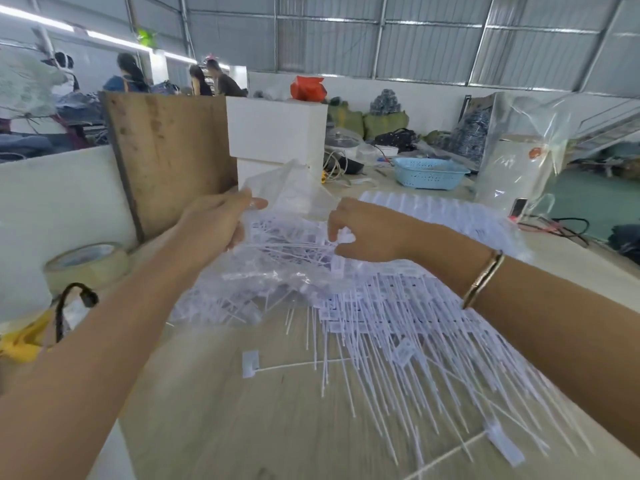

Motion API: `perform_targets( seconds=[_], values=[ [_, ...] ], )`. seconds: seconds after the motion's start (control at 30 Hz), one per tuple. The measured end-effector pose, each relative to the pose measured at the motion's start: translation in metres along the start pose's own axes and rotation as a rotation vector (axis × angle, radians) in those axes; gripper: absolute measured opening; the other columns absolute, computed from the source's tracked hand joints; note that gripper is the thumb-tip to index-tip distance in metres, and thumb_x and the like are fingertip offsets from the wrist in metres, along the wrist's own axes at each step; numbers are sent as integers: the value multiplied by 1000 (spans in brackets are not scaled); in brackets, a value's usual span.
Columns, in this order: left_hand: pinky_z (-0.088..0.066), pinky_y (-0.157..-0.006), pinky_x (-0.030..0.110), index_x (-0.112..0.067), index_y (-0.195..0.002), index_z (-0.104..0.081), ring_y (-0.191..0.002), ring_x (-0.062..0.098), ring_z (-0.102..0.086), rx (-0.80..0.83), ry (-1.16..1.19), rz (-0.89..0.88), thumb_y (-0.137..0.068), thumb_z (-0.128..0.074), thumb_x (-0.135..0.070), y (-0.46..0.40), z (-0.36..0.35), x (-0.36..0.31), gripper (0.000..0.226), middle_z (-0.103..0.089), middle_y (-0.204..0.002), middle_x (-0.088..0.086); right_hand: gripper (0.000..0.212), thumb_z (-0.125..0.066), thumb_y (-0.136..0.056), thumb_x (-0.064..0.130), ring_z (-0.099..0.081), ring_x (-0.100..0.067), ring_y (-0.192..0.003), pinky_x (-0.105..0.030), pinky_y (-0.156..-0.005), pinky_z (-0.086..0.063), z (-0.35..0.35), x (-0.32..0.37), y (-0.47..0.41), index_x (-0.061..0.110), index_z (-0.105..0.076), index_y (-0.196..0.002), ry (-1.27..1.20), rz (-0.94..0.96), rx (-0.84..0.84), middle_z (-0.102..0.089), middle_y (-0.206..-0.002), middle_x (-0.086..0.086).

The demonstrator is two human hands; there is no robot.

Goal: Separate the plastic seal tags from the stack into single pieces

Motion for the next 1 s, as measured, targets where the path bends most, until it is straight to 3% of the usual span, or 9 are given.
perform_targets(
  seconds=[0.07, 0.13, 0.27, 0.33, 0.43, 0.67, 0.8, 0.9, 1.0],
  values=[
    [-29, -42, 24, -35, -90, -67, -29, 3, -33, 45, -19, 19, -99, -38, -43, 1, -17, 1, 32, -40, -34, -7, 7, -51, -92, 22, -48, -17, -86, -29, -73, -39, -6, -8, 32, 16, -54, -90, 67, -72, 53, -49, -89, 3],
    [-28, -47, 27, -36, -89, -69, -31, 3, -35, 36, -41, 9, -98, -39, -44, 7, -30, 4, 33, -42, -35, -9, 21, -48, -94, 24, -45, -16, -74, -25, -64, -37, -20, -13, 60, 7, -57, -88, 148, -167, 275, -55, -88, -8],
    [-29, -50, 28, -36, -82, -70, -34, 3, -37, 36, -85, -9, -97, -40, -45, 22, -47, 16, 35, -43, -36, -9, 38, -49, -95, 36, -52, -24, -73, -31, -68, -39, -49, -15, 98, 2, -60, -82, 215, -255, 591, -60, -85, -11],
    [-30, -50, 27, -36, -79, -69, -37, 7, -40, 43, -97, 3, -97, -41, -45, 27, -53, 23, 35, -44, -40, -9, 39, -54, -93, 37, -45, -19, -60, -30, -63, -38, -55, -16, 106, 12, -46, -63, 258, -305, 608, -47, -67, -2],
    [-31, -49, 26, -37, -75, -69, -43, 14, -40, 41, -123, 16, -97, -42, -46, 32, -58, 30, 36, -46, -49, -1, 34, -54, -92, 31, -42, -15, -57, -28, -52, -32, -68, -17, 112, 14, -42, -65, 360, -357, 587, -43, -68, 2],
    [-32, -51, 27, -40, -72, -69, -45, 17, -40, 29, -122, 5, -97, -41, -47, 34, -55, 31, 38, -46, -50, 0, 33, -47, -94, 13, -46, -21, -62, -29, -60, -38, -77, -29, 120, 11, -39, -63, 243, -404, 440, -42, -68, -2],
    [-33, -52, 27, -38, -78, -70, -48, 17, -43, 28, -119, -5, -97, -41, -46, 36, -55, 31, 36, -48, -53, 1, 19, -35, -98, 10, -44, -14, -56, -27, -51, -34, -53, -19, 125, 21, -49, -92, -42, -281, 190, -45, -72, 4],
    [-33, -51, 28, -37, -78, -70, -47, 17, -43, 25, -115, -2, -97, -40, -45, 37, -55, 31, 36, -48, -53, 1, 23, -47, -96, 18, -51, -14, -69, -29, -65, -42, -60, 10, 143, 40, -48, -90, -274, -41, 347, -51, -82, 7],
    [-32, -51, 28, -36, -80, -71, -48, 17, -42, 19, -112, 1, -98, -40, -45, 38, -55, 30, 36, -48, -54, 2, 27, -64, -88, 27, -49, -12, -86, -25, -72, -38, -84, 24, 160, 26, -56, -113, -239, 58, 572, -49, -92, 11]
  ],
)
Point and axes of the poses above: each hand's wrist, its own y-axis away from the middle knuckle, its own z-axis out of the back of the hand, x = y × z, the point moved 4 cm from there along -y, towards the middle knuckle
